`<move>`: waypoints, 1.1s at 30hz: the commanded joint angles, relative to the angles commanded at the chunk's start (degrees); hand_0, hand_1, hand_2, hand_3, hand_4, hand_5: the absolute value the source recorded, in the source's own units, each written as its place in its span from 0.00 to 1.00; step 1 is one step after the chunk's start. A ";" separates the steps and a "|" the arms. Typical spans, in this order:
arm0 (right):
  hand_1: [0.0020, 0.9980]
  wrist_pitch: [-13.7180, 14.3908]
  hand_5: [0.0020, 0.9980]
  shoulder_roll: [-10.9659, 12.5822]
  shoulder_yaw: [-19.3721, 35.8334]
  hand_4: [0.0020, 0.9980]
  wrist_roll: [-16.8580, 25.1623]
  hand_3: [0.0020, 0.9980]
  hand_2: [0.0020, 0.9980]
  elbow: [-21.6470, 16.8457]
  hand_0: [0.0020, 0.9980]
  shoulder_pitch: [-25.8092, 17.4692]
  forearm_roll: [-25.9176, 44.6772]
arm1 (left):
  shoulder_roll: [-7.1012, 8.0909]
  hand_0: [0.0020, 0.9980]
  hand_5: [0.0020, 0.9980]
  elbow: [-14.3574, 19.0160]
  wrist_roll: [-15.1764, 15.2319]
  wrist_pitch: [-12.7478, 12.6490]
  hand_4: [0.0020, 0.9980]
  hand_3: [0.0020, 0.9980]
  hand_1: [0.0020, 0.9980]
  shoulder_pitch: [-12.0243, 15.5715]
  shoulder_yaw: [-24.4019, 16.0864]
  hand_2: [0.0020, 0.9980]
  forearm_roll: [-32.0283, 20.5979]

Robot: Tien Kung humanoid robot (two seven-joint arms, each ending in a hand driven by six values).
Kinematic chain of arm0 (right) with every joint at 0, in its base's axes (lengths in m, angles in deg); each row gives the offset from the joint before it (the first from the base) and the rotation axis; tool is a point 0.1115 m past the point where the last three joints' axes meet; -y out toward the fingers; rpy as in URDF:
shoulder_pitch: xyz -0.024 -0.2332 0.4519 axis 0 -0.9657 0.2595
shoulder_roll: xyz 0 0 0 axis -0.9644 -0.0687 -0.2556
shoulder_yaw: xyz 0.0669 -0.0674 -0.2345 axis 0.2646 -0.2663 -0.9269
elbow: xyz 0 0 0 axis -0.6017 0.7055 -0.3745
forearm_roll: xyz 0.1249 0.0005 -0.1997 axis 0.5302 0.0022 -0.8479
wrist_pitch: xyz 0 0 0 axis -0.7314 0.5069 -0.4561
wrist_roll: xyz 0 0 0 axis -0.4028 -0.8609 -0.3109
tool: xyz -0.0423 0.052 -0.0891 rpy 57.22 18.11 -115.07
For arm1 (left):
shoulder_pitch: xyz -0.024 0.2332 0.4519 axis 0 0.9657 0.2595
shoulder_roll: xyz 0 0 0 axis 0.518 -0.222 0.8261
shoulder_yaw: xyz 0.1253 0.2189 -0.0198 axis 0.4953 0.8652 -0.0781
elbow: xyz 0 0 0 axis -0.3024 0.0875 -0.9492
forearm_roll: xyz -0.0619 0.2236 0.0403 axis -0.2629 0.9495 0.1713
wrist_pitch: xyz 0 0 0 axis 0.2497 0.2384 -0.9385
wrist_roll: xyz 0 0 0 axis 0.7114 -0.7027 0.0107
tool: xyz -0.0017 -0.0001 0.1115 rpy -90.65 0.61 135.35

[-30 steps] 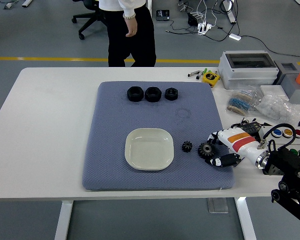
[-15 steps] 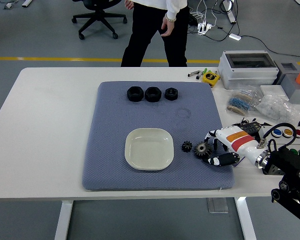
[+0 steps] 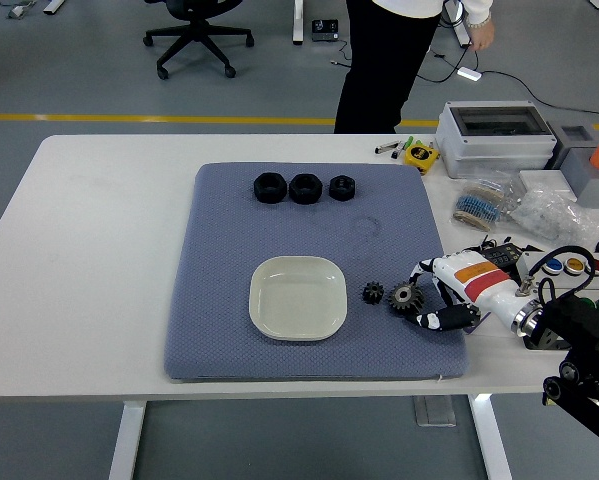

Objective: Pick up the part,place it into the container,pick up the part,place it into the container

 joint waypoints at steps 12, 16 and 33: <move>0.03 0.45 0.37 -0.14 2.72 0.77 0.21 0.48 0.12 -1.43 0.00 -0.86 0.65 | 0.00 0.78 0.62 0.00 -0.09 0.06 0.66 0.59 0.72 0.22 -0.19 0.71 0.46; 0.03 0.62 0.37 -0.22 3.75 0.77 0.22 0.48 0.12 -2.19 0.00 -0.97 1.13 | 0.03 0.78 0.62 0.00 -0.02 0.07 0.66 0.59 0.72 0.15 0.04 0.71 0.19; 0.03 2.49 0.36 -3.72 0.82 0.78 -2.01 0.48 0.12 -9.98 0.00 2.65 0.59 | 0.07 0.78 0.61 0.00 -0.06 0.02 0.66 0.59 0.72 0.16 -0.13 0.71 0.27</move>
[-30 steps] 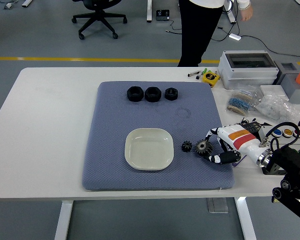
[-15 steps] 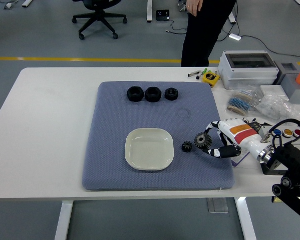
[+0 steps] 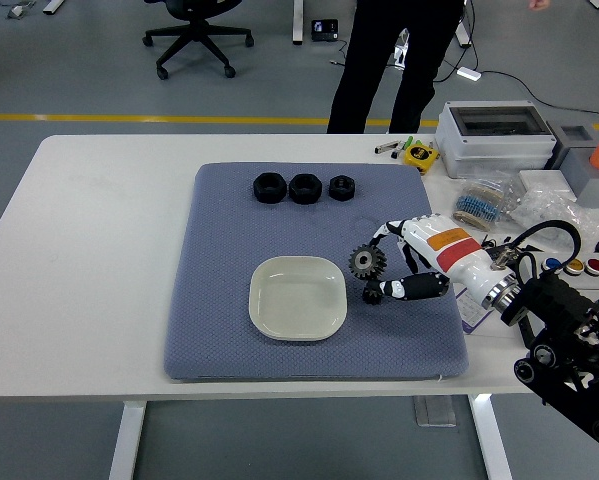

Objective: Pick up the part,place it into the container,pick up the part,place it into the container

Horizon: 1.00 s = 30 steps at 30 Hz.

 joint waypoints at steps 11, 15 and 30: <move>0.07 1.53 0.41 -7.89 -8.83 0.72 -8.67 0.49 0.19 4.30 0.02 7.80 -6.32 | 0.17 0.78 0.62 0.00 -0.15 -0.05 0.66 0.59 0.72 -0.19 0.17 0.71 0.37; 0.20 0.08 0.58 -9.14 -9.98 1.00 -11.84 0.55 0.37 5.82 0.10 9.22 -8.90 | 0.21 0.78 0.61 0.00 -0.16 -0.07 0.66 0.59 0.72 -0.29 0.47 0.71 0.10; 0.37 -1.40 0.80 -9.41 -10.89 1.00 -13.77 0.92 0.74 6.58 0.22 9.48 -10.43 | 0.33 0.78 0.61 0.00 -0.32 0.07 0.65 0.59 0.72 -0.26 0.28 0.71 0.61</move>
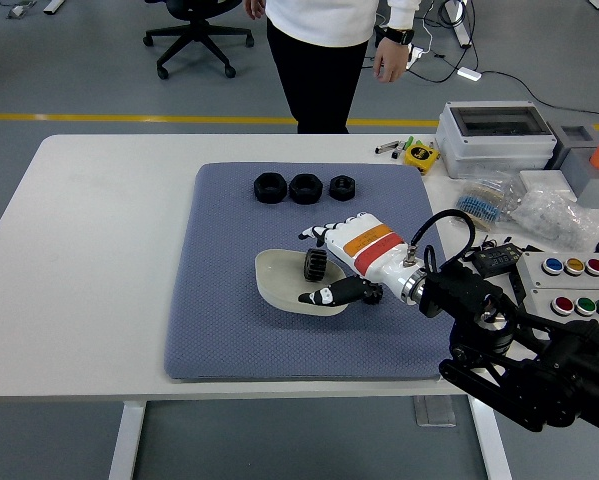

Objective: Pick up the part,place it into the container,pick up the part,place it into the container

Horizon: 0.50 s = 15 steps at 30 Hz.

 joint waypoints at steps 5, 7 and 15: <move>0.35 1.19 0.80 0.74 2.35 1.00 -0.06 0.92 0.74 -1.39 0.22 -0.85 0.30 | -0.01 0.78 0.61 0.00 -0.05 0.03 0.65 0.59 0.72 0.05 -0.27 0.71 0.33; 0.35 1.33 0.80 1.11 3.40 1.00 -0.03 0.92 0.74 -2.02 0.22 -1.24 0.47 | -0.03 0.78 0.61 0.00 -0.08 0.03 0.65 0.59 0.72 0.08 -0.45 0.71 0.51; 0.30 0.99 0.75 3.58 8.02 1.00 0.10 0.78 0.67 -1.67 0.19 -3.75 0.76 | -0.08 0.78 0.62 0.00 -0.10 0.03 0.65 0.59 0.72 0.11 -0.75 0.71 0.80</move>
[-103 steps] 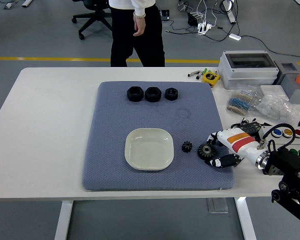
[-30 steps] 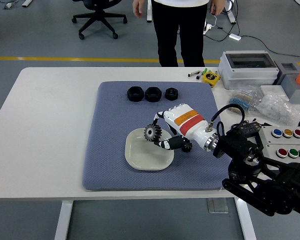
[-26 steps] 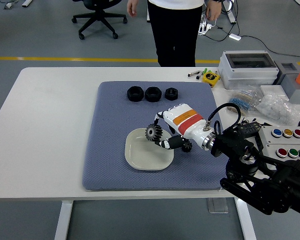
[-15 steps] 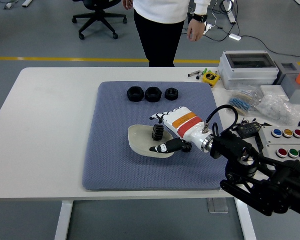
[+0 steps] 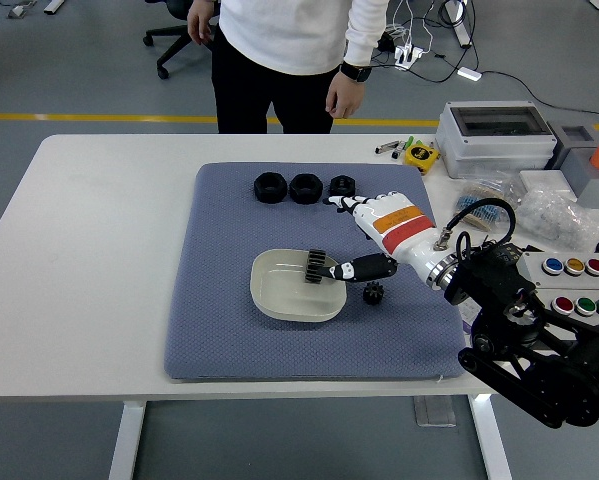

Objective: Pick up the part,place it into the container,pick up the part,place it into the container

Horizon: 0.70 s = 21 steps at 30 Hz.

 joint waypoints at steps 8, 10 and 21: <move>0.30 -1.74 0.74 2.21 1.88 1.00 0.75 0.78 0.66 4.41 0.18 -2.15 -1.28 | -0.13 0.78 0.62 0.00 -0.04 -0.01 0.66 0.59 0.72 0.02 -0.11 0.71 0.22; 0.30 -2.16 0.74 2.76 1.74 1.00 1.18 0.78 0.66 4.50 0.18 -2.62 -1.25 | -0.16 0.78 0.62 0.00 -0.04 -0.02 0.66 0.59 0.72 0.05 -0.23 0.71 0.34; 0.28 -2.27 0.72 2.72 0.02 1.00 3.36 0.77 0.63 3.38 0.16 -3.22 0.67 | -0.30 0.78 0.61 0.00 -0.15 -0.04 0.65 0.59 0.72 0.16 -0.51 0.71 0.81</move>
